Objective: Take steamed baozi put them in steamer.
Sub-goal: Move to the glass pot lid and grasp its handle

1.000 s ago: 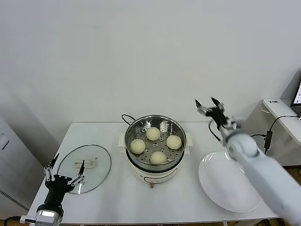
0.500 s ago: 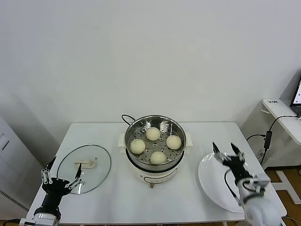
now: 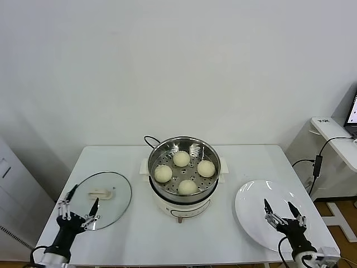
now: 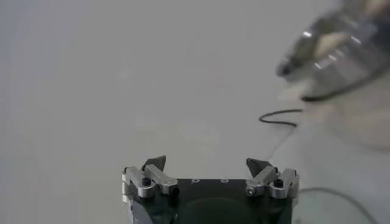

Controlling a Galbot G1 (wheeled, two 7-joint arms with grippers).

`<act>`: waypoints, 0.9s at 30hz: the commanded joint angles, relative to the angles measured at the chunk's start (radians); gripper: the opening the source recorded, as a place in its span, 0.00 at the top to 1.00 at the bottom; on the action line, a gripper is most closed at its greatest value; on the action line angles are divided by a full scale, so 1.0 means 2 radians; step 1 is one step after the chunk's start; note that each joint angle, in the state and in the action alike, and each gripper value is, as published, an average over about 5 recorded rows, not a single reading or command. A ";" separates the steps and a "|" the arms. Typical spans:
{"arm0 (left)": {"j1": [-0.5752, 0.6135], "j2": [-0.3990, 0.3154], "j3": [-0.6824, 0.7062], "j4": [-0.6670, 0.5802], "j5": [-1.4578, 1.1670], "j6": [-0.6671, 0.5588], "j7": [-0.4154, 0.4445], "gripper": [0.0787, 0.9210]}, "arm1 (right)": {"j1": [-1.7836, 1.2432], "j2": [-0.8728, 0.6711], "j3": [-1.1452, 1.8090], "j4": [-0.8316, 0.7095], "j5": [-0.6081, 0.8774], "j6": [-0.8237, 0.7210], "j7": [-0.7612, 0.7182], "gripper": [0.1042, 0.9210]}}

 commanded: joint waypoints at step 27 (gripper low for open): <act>-0.220 0.042 0.019 0.290 0.362 -0.028 -0.085 0.12 | -0.084 0.057 0.061 0.041 -0.040 0.032 -0.041 0.12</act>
